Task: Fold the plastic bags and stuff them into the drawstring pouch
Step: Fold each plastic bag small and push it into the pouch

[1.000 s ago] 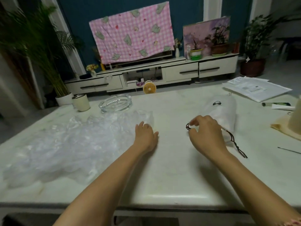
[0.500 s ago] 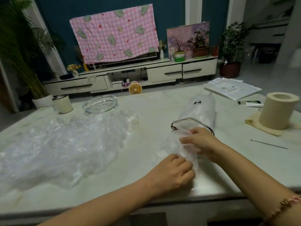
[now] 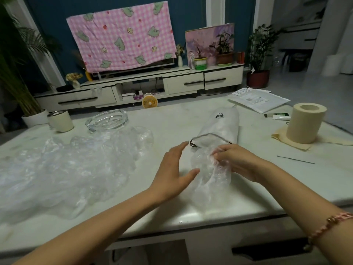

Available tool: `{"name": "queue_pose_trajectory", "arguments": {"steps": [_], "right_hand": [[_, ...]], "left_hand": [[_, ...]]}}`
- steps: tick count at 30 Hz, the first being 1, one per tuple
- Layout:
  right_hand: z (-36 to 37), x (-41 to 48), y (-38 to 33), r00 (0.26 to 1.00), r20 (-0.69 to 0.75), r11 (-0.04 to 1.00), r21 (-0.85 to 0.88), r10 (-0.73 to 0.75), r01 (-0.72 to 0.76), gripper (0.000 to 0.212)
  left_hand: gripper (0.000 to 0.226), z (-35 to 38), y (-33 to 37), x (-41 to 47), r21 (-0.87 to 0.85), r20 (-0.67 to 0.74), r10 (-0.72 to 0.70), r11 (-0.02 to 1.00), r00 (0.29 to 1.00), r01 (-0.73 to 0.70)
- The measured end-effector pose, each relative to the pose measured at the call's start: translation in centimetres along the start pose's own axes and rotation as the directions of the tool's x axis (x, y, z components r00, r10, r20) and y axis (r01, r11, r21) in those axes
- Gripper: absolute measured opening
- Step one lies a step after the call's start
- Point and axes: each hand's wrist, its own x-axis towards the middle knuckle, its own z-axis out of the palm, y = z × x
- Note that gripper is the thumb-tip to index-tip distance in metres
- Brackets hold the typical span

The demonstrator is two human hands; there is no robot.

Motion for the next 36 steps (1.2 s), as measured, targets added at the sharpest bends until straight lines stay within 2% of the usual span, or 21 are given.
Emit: {"name": "queue_pose_trajectory", "arguments": {"steps": [1,2,4,5,6,8,9,11,13,15,17,19,21,23,24,25,26,28,30,33,36], "right_hand": [[0.1,0.0,0.1,0.999,0.042,1.000,0.011,-0.004,0.004,0.025],[0.2,0.0,0.2,0.997,0.079,0.999,0.032,-0.010,0.007,0.026],[0.3,-0.3,0.2,0.993,0.113,0.998,0.056,-0.027,0.021,0.027],[0.3,-0.4,0.2,0.994,0.106,0.999,0.030,-0.037,0.034,0.027],[0.2,-0.5,0.3,0.995,0.087,0.998,-0.032,-0.055,0.058,0.023],[-0.3,-0.4,0.5,0.994,0.013,0.970,-0.214,-0.111,0.111,0.012],[-0.5,-0.4,0.6,0.989,-0.023,0.935,-0.330,-0.147,0.131,0.009],[-0.8,-0.2,1.0,0.988,-0.058,0.829,-0.552,-0.146,0.090,0.014],[-0.9,-0.7,0.7,0.999,-0.034,0.714,-0.700,-0.029,-0.003,0.009],[-1.2,-1.3,0.2,0.995,0.030,0.650,-0.759,0.092,-0.037,0.045],[-1.1,-1.8,-0.2,0.998,0.062,0.714,-0.700,0.032,0.021,0.072],[-0.2,-2.1,-0.2,0.994,0.080,0.821,-0.561,-0.073,0.105,0.078],[1.4,-1.4,0.9,0.988,0.057,0.833,-0.531,-0.145,0.153,0.063],[2.8,-0.1,2.2,0.966,-0.011,0.786,-0.584,-0.258,0.203,0.023],[3.2,0.5,2.6,0.951,-0.073,0.788,-0.581,-0.301,0.205,0.020],[3.6,0.9,2.9,0.937,-0.130,0.808,-0.553,-0.325,0.203,0.029],[3.8,1.2,3.1,0.927,-0.166,0.826,-0.526,-0.336,0.205,0.035],[4.3,1.3,3.4,0.908,-0.195,0.795,-0.572,-0.372,0.202,0.038],[4.3,1.0,3.5,0.881,-0.234,0.694,-0.707,-0.411,0.137,0.032],[3.6,0.7,3.8,0.834,-0.306,0.505,-0.862,-0.459,-0.038,0.026],[2.8,0.7,4.0,0.850,-0.315,0.342,-0.924,-0.423,-0.172,0.018]], "left_hand": [[0.058,0.2,0.0,0.3,-0.007,0.071,-0.069,0.998,0.995,0.070],[0.048,0.5,0.1,0.4,-0.041,0.109,-0.106,0.993,0.988,0.111],[0.018,1.2,0.4,0.9,-0.251,0.097,-0.202,0.943,0.975,0.220],[0.012,1.5,0.8,1.2,-0.376,0.086,-0.293,0.875,0.952,0.304],[0.013,1.6,1.1,1.5,-0.467,0.082,-0.380,0.802,0.921,0.373],[0.015,1.7,1.4,2.1,-0.528,0.078,-0.501,0.712,0.862,0.462],[0.014,1.7,1.3,2.2,-0.510,0.073,-0.529,0.709,0.846,0.487],[0.010,1.5,0.8,2.2,-0.403,0.068,-0.501,0.777,0.862,0.484],[0.009,1.1,0.1,2.2,-0.267,0.119,-0.426,0.856,0.897,0.442],[0.013,0.6,-0.6,2.2,-0.134,0.197,-0.337,0.921,0.921,0.365],[0.016,0.0,-0.9,2.2,-0.058,0.243,-0.239,0.964,0.940,0.260],[0.021,-0.2,-0.9,2.2,-0.011,0.242,-0.167,0.984,0.956,0.175],[0.025,0.0,-0.6,2.1,0.167,0.150,-0.181,0.974,0.972,0.155],[0.036,0.3,0.5,1.7,0.310,-0.040,-0.253,0.917,0.967,0.253],[0.039,0.4,1.2,1.4,0.301,-0.102,-0.265,0.910,0.959,0.284],[0.038,0.7,1.8,1.0,0.283,-0.112,-0.239,0.923,0.965,0.261],[0.041,1.1,2.3,0.6,0.292,-0.065,-0.197,0.934,0.978,0.208],[0.056,2.4,2.3,-0.4,0.370,0.133,-0.166,0.923,0.977,0.106],[0.061,3.3,1.5,-1.3,0.429,0.310,-0.281,0.894,0.908,0.129],[0.074,3.8,0.3,-2.3,0.498,0.374,-0.360,0.856,0.855,0.143],[0.078,3.7,0.2,-2.3,0.517,0.388,-0.377,0.845,0.841,0.140]]}}
